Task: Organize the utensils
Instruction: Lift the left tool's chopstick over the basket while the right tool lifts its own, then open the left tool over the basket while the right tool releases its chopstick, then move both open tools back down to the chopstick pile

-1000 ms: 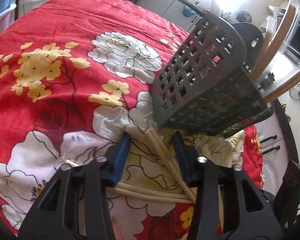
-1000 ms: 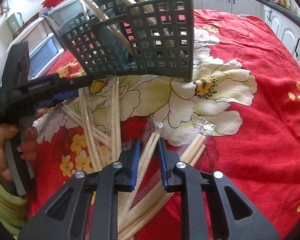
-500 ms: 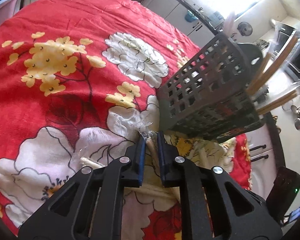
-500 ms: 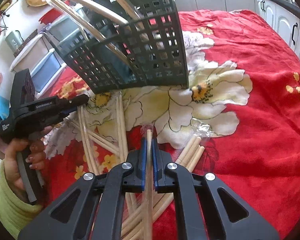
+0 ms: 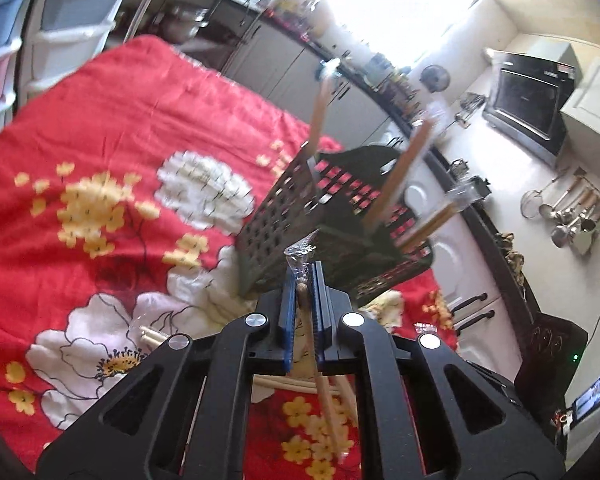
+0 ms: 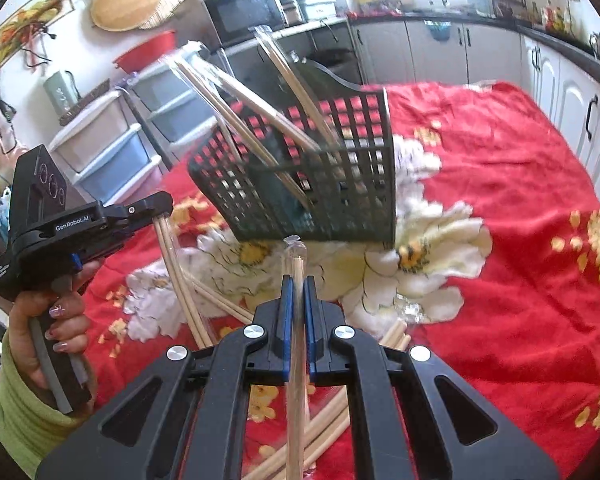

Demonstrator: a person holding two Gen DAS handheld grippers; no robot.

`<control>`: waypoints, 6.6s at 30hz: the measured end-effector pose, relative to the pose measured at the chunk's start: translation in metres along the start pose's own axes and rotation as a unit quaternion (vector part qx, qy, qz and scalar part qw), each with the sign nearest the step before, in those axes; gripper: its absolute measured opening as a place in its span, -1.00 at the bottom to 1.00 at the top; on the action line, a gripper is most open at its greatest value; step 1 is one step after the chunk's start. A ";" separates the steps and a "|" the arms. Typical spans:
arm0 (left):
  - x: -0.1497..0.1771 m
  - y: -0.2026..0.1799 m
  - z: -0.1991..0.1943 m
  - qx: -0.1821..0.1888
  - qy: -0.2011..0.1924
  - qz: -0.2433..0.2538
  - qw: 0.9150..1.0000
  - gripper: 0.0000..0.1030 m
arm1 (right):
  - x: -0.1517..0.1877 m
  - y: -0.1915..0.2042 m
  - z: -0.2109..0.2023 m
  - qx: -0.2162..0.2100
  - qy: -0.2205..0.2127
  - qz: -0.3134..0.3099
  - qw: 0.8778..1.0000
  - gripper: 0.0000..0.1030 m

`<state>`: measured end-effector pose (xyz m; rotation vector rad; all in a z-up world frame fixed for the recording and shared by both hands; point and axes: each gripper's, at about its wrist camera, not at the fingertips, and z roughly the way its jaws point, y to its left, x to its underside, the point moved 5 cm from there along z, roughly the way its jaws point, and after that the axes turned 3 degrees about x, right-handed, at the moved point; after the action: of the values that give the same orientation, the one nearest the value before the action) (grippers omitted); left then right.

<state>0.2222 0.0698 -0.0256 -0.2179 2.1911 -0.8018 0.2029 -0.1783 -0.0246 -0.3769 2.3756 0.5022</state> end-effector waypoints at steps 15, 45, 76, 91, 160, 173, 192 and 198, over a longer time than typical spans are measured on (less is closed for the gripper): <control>-0.022 -0.048 -0.036 0.030 -0.049 0.050 0.997 -0.95 | -0.044 0.023 -0.054 -0.010 -0.102 -0.032 0.994 -0.89; -0.114 -0.120 -0.096 0.000 -0.189 0.159 0.969 -0.94 | -0.140 0.041 -0.136 0.010 -0.284 -0.069 0.956 -0.89; -0.131 -0.103 -0.060 -0.040 -0.237 0.167 0.956 -0.94 | -0.171 0.007 -0.109 0.061 -0.353 -0.085 0.930 -0.89; -0.107 -0.086 -0.024 -0.041 -0.193 0.158 0.967 -0.94 | -0.149 -0.015 -0.055 0.081 -0.306 -0.055 0.947 -0.89; -0.027 -0.026 -0.036 -0.064 -0.103 0.081 0.989 0.79 | -0.041 -0.012 -0.043 0.065 -0.140 -0.022 0.988 0.16; -0.009 -0.007 -0.028 -0.085 -0.079 0.069 0.991 0.79 | -0.014 -0.008 -0.021 0.060 -0.090 -0.032 0.994 0.16; 0.018 0.027 -0.011 -0.109 -0.018 0.041 0.993 0.79 | 0.015 -0.018 0.009 0.074 -0.019 -0.029 0.997 -0.05; 0.029 0.038 -0.003 -0.100 0.013 0.019 0.995 0.79 | 0.024 -0.024 0.020 0.078 0.009 -0.021 0.997 -0.24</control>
<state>0.2037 0.0897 -0.0652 -0.2666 2.2932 -0.5659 0.2056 -0.1937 -0.0602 -0.3612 2.4000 0.2912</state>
